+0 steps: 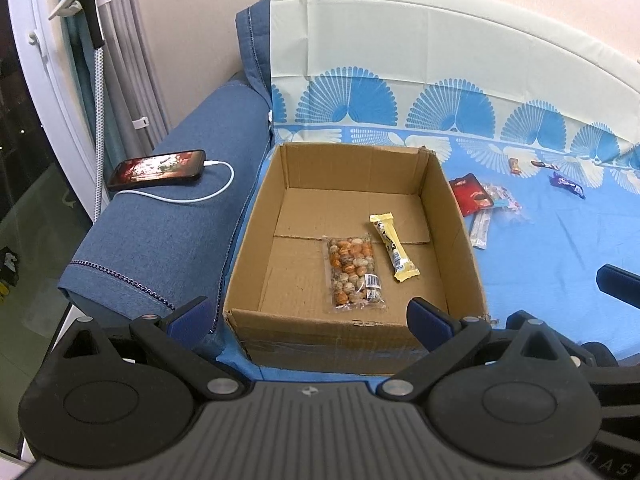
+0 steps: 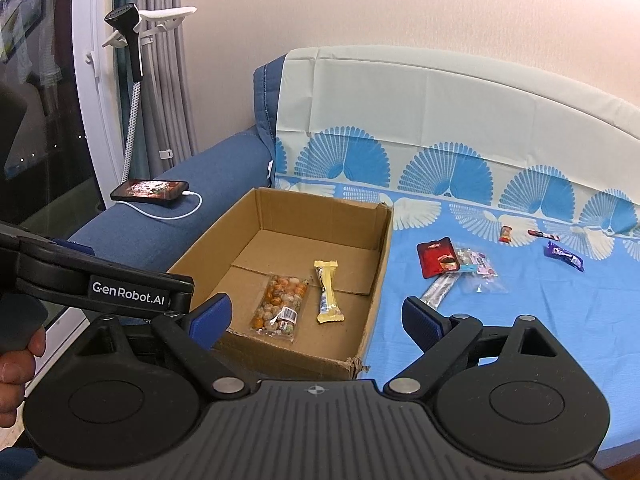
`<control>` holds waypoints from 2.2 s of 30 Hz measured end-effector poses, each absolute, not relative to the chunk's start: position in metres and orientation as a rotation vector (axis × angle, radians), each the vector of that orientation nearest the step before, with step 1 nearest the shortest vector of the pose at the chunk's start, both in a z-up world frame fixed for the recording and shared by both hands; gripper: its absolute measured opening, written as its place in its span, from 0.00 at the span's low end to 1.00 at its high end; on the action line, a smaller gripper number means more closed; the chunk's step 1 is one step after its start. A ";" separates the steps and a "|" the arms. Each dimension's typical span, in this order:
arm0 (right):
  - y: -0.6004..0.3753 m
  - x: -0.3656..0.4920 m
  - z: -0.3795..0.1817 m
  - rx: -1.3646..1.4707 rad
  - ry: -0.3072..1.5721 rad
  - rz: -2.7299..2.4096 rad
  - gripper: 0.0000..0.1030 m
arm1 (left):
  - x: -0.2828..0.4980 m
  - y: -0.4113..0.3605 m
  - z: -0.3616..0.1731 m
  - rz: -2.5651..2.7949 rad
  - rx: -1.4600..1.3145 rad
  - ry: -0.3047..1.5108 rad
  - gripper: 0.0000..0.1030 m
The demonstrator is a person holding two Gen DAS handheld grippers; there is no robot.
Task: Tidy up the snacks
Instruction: 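Open both tools to drop the nut bag and wafer bar into the box, then grasp the red coffee sachet with the left tool while the right tool grasps the pink candy bag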
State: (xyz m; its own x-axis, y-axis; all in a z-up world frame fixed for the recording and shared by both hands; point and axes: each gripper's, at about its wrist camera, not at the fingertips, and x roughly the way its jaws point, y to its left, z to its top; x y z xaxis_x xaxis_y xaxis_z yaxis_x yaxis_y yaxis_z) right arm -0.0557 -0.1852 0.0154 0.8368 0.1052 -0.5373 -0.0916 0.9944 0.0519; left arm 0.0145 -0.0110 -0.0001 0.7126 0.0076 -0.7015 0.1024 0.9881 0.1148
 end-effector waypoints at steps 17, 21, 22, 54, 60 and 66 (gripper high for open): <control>-0.188 -0.048 0.008 0.037 0.601 0.108 0.91 | 0.022 -0.016 -0.010 -0.048 0.162 0.806 1.00; -0.189 -0.045 0.006 0.043 0.607 0.111 0.91 | 0.025 -0.017 -0.012 -0.048 0.166 0.814 1.00; -0.189 -0.044 0.005 0.046 0.610 0.111 0.91 | 0.026 -0.018 -0.013 -0.048 0.168 0.817 1.00; -0.420 0.198 -0.181 0.052 0.826 -0.333 0.92 | 0.183 -0.072 -0.015 0.073 0.220 0.912 1.00; -0.391 0.253 -0.231 -0.246 0.739 -0.259 1.00 | 0.215 -0.094 -0.019 0.072 0.253 0.918 1.00; -0.413 0.289 -0.236 -0.222 0.645 -0.262 0.16 | 0.243 -0.133 -0.011 0.028 0.274 0.866 1.00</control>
